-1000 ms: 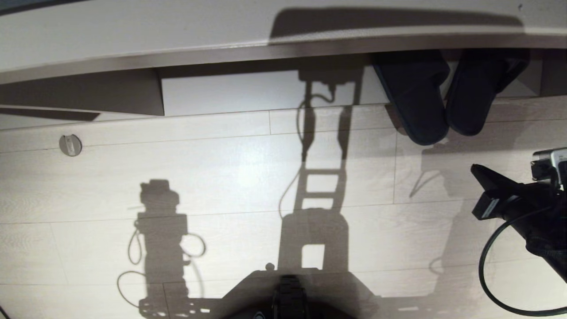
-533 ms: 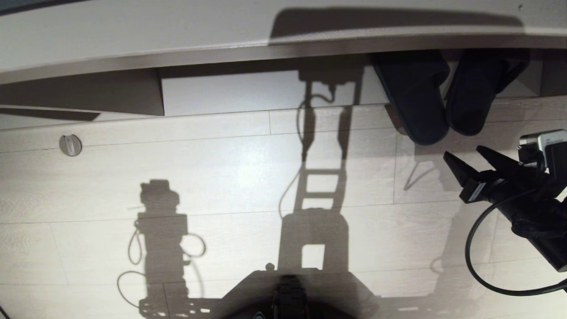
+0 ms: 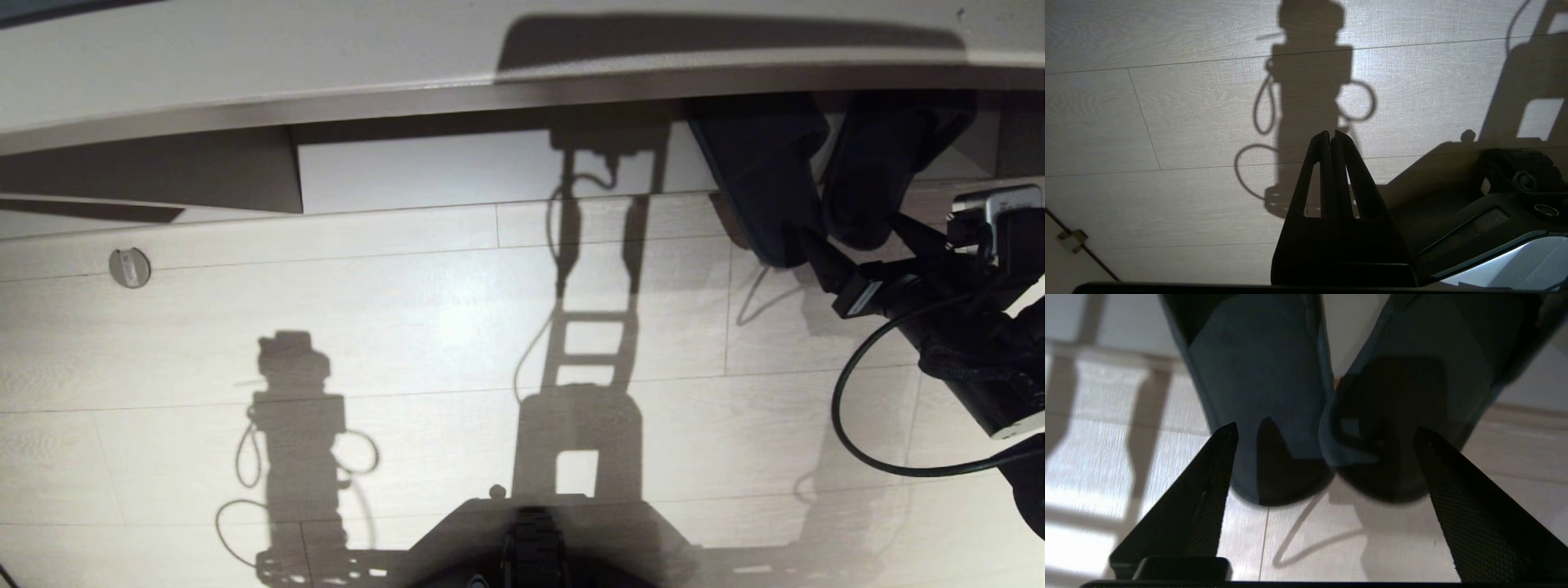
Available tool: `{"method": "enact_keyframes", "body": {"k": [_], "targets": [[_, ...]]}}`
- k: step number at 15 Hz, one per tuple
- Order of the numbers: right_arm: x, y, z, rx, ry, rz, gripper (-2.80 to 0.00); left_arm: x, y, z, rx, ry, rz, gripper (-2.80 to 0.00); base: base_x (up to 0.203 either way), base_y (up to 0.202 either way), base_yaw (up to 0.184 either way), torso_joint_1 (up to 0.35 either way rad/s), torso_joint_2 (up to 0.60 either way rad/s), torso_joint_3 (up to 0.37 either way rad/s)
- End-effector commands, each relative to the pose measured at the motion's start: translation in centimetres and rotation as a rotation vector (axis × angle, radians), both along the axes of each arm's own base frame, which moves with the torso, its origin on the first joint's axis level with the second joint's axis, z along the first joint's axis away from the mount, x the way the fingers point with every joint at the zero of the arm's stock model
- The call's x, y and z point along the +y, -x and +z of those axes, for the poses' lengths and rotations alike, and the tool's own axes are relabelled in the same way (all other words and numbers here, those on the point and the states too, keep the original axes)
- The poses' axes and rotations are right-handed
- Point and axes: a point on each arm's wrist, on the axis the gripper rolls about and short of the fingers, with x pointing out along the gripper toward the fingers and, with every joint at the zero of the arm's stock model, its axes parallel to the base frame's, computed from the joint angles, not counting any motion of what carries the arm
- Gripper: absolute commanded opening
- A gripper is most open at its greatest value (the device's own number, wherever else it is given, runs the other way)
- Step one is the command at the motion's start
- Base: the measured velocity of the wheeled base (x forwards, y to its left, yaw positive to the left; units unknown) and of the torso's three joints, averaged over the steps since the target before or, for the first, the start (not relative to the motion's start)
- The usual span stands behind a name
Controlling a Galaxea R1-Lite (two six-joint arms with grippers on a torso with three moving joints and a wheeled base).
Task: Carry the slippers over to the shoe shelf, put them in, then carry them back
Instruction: Pick up the slippers in the shoe cabinet
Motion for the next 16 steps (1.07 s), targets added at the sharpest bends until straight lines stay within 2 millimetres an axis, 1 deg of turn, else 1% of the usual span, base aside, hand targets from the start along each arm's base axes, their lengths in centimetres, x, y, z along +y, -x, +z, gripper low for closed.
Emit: {"method": "enact_keyframes", "body": {"k": [1,3,6,7,10,12,16], "targets": [[0.1,-0.7,0.1,-0.014,0.001,0.0,0.0,0.0,0.0,0.0,0.0,0.001,0.0,-2.8,0.0,0.0,0.0,0.0,0.0,0.0],[0.1,-1.7,0.9,-0.048,-0.002,0.001,0.0,0.0,0.0,0.0,0.0,0.001,0.0,-2.8,0.0,0.0,0.0,0.0,0.0,0.0],[0.3,-2.8,0.9,-0.058,-0.003,0.004,0.0,0.0,0.0,0.0,0.0,0.001,0.0,-2.8,0.0,0.0,0.0,0.0,0.0,0.0],[0.3,-2.9,0.9,-0.058,-0.003,0.004,0.0,0.0,0.0,0.0,0.0,0.001,0.0,-2.8,0.0,0.0,0.0,0.0,0.0,0.0],[0.9,-3.7,1.2,-0.077,-0.005,0.023,0.0,0.0,0.0,0.0,0.0,0.001,0.0,-2.8,0.0,0.0,0.0,0.0,0.0,0.0],[1.4,-4.7,2.1,-0.127,-0.01,0.038,0.0,0.0,0.0,0.0,0.0,0.001,0.0,-2.8,0.0,0.0,0.0,0.0,0.0,0.0],[1.9,-5.6,2.7,-0.164,-0.014,0.051,0.0,0.0,0.0,0.0,0.0,0.001,0.0,-2.8,0.0,0.0,0.0,0.0,0.0,0.0]]}}
